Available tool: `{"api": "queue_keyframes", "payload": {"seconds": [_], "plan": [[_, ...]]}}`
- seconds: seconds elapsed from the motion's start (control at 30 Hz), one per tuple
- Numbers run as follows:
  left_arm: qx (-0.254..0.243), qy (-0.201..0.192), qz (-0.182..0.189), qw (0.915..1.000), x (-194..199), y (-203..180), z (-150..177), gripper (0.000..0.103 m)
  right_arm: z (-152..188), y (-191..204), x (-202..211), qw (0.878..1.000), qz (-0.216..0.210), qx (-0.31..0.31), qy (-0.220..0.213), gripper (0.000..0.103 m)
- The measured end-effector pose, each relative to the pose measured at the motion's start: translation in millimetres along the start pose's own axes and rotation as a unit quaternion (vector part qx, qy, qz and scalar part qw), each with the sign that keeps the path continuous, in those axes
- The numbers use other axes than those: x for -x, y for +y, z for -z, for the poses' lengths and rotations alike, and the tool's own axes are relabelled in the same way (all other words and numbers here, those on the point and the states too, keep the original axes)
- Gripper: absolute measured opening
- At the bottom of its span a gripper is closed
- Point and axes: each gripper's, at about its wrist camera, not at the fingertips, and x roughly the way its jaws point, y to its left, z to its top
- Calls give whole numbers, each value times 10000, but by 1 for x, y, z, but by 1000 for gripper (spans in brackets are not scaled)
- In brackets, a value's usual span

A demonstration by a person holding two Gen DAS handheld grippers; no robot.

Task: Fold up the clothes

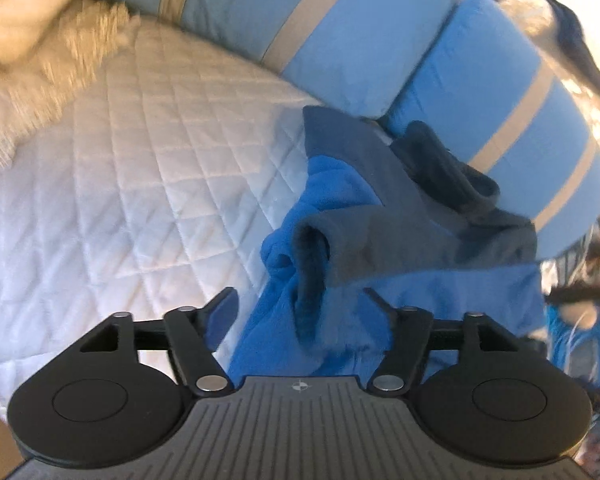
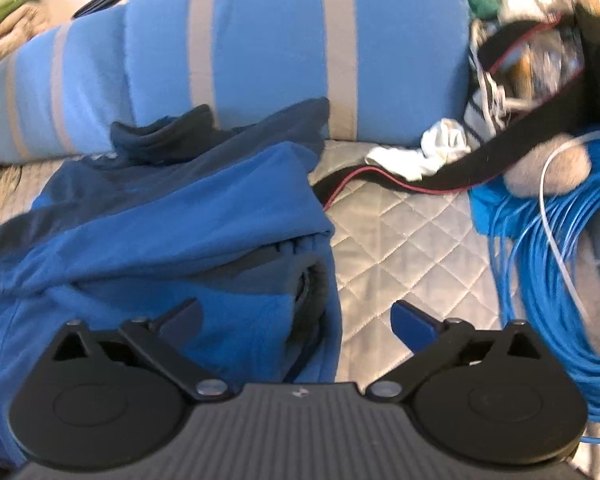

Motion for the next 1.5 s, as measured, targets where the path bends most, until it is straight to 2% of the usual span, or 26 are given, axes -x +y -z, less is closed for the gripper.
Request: {"api": "queue_keyframes", "payload": {"seconds": [0.1, 0.23, 0.4, 0.6, 0.8, 1.03, 1.17, 1.3, 1.43, 1.5], "plan": [[-522, -166, -109, 9984, 26, -19, 12, 73, 3, 24, 22, 9987, 301, 407, -47, 103], [-1144, -252, -98, 9931, 52, -42, 29, 73, 14, 55, 49, 9929, 712, 938, -147, 103], [-1497, -321, 23, 9882, 72, -62, 44, 73, 33, 91, 79, 9799, 1025, 1654, -434, 103], [-1743, -422, 166, 9836, 88, -77, 60, 73, 44, 109, 102, 9772, 876, 1857, -543, 103], [-1938, -453, 240, 9797, 106, -78, 76, 73, 55, 106, 110, 9783, 807, 1843, -490, 103], [-2067, -745, 325, 9750, 150, -76, 91, 73, 84, 74, 141, 9710, 172, 2330, -505, 103], [-2066, -840, 380, 9741, 164, -75, 95, 73, 111, 63, 159, 9558, -91, 2911, -402, 103], [-2077, -820, 415, 9739, 163, -74, 101, 73, 147, 64, 159, 9317, -17, 3629, -145, 103], [-2054, -751, 425, 9749, 154, -73, 110, 73, 178, 72, 154, 9011, 94, 4335, -79, 103], [-2016, -698, 431, 9760, 150, -73, 114, 73, 190, 78, 151, 8849, 338, 4642, -194, 103]]}}
